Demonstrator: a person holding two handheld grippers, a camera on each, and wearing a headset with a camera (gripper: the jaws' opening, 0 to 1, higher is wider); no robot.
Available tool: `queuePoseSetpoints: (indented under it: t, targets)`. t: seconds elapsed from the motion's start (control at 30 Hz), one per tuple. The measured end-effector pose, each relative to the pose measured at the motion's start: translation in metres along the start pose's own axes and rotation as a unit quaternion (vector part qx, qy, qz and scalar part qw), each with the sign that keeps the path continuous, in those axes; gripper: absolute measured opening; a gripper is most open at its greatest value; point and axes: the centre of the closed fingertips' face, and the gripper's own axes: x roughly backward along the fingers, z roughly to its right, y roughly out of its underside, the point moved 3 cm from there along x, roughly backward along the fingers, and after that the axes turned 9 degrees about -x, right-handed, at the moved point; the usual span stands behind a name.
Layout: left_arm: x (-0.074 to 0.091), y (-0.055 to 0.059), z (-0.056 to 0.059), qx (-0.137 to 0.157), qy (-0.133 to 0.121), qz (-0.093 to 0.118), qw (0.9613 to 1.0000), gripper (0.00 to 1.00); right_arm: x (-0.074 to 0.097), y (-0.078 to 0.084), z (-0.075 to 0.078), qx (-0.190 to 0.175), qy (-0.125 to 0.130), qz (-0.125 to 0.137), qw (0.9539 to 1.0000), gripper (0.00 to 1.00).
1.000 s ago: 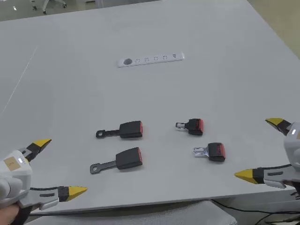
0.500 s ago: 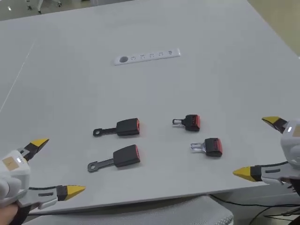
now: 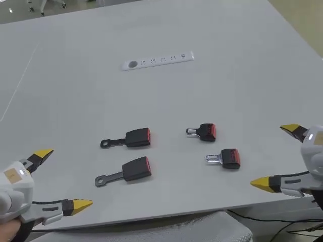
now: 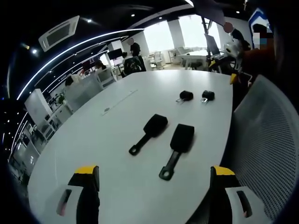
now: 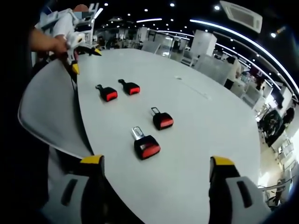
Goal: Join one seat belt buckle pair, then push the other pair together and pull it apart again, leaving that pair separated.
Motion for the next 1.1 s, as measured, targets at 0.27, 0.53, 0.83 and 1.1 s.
queuePoseSetpoints:
  t: [0.27,0.53,0.83,1.1]
  targets:
    - [-0.002,0.0,-0.005,0.001,-0.001,-0.009,1.0,1.0,-0.01,-0.007,-0.001,0.005,-0.016,0.0,0.9999,0.93]
    - [-0.005,-0.003,-0.002,0.002,-0.001,-0.016,0.9999,1.0,-0.016,-0.007,0.007,0.01,-0.027,0.0,0.9996,0.93]
    - [-0.006,-0.005,-0.003,-0.01,-0.003,-0.025,0.9996,1.0,-0.024,0.003,0.004,0.016,-0.035,-0.006,0.9992,0.9]
    - [-0.005,-0.002,-0.004,-0.014,-0.001,-0.028,0.9995,1.0,-0.021,0.002,0.002,0.006,-0.029,-0.008,0.9995,0.87]
